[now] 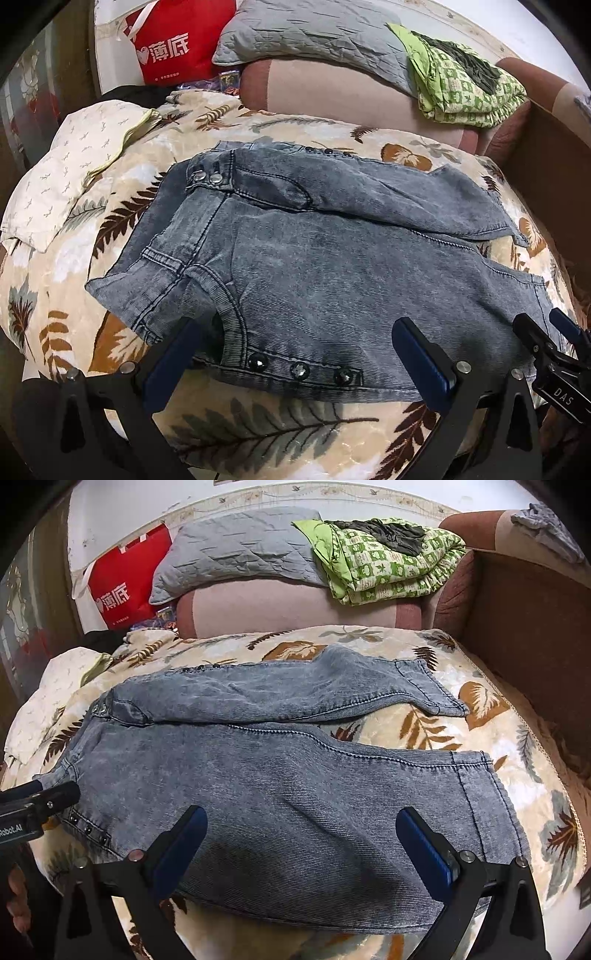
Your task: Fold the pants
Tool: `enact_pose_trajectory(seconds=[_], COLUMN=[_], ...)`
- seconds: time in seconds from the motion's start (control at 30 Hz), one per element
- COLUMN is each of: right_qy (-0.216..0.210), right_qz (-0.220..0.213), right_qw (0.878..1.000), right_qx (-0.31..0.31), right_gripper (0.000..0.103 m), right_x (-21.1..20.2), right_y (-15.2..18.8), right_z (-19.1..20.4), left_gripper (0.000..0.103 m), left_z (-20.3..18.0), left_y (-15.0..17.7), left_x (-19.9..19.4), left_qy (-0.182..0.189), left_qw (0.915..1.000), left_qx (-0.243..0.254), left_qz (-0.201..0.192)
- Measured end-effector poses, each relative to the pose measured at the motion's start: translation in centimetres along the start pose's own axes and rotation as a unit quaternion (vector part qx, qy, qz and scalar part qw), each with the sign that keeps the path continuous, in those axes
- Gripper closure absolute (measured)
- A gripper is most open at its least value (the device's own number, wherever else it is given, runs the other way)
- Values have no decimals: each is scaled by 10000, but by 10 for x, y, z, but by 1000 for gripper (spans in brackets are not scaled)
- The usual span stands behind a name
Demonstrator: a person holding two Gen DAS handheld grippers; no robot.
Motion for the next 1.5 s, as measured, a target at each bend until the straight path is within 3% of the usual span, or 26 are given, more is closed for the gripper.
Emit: enact_pose_trajectory(seconds=[0.9,1.03,1.1,1.2,1.3,1.4,1.5], right_qy=[49,-472,-1029,-1569,-1673,-1422,-1346], right_qz=[29,298,556,896,1179,1179,1131], right_qw=[10000,9973,9873,9614,9291,9100,8793], right_qx=[-28,482,1072,2077,3080,3712,4427], right_gripper=[0,0,0,0,0,0,0], right_x=[-1,-5,-9,-15,-17,-15,-14], right_y=[2,6,14,34,61,75,84], right_z=[0,-7,-19,-46,-84,-121,-156], left_gripper=[0,0,0,0,0,0,0], left_z=[8,40,74,127,149,147,142], left_y=[1,4,8,17,22,19,11], left_x=[-4,0,4,12,25,37,46], left_qy=[36,135,40,-165,-158,-29,-63], left_qw=[10000,9982,9925,9744,9614,9622,9666], left_qx=[-37,-569,-1192,-2219,-2696,-2655,-2481], left_qz=[-12,149,257,333,524,606,638])
Point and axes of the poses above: each gripper's, at about its wrist camera, not at the fingertips, and x roughly the way its jaws point, z to its left, y to its underside, the point moved 5 cm from there along x, roughly the way its jaws point
